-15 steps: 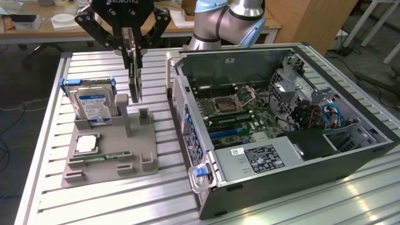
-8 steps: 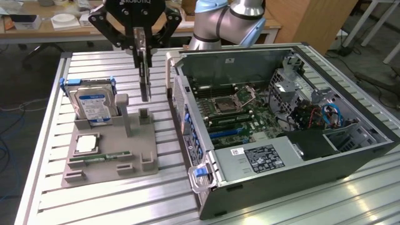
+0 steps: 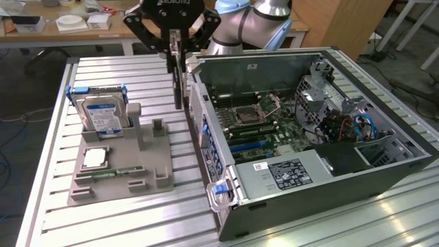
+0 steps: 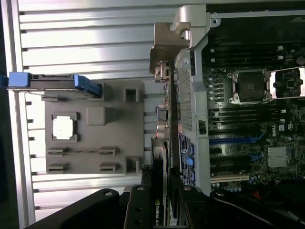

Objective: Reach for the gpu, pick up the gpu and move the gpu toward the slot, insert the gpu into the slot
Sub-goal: 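Pick up the gpu and move the gpu toward the slot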

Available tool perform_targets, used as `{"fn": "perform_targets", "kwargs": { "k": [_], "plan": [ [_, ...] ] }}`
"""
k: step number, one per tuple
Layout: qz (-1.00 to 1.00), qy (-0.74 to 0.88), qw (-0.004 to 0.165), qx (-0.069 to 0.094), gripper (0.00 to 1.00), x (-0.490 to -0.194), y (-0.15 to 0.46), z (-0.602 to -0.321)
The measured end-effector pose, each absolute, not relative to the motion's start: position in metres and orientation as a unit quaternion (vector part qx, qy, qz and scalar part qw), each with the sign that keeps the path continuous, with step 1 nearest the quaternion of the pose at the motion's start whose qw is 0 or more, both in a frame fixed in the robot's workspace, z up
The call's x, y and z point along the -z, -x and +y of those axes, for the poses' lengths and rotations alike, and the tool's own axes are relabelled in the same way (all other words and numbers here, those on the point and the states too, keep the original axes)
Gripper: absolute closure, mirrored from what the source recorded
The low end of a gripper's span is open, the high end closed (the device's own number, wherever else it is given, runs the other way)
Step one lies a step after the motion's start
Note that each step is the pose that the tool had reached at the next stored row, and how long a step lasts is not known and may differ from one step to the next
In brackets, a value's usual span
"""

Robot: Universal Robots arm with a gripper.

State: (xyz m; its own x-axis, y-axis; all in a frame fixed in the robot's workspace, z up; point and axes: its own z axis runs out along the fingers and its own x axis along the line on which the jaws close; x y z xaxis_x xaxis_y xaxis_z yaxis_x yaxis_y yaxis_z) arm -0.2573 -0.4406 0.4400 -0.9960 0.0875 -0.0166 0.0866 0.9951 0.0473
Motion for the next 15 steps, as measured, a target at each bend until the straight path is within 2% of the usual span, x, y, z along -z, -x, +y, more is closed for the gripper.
{"fn": "perform_targets", "kwargs": {
  "k": [15],
  "plan": [
    [0.999,-0.044,0.008,-0.023,0.74,-0.44,0.209,-0.441]
  ]
}}
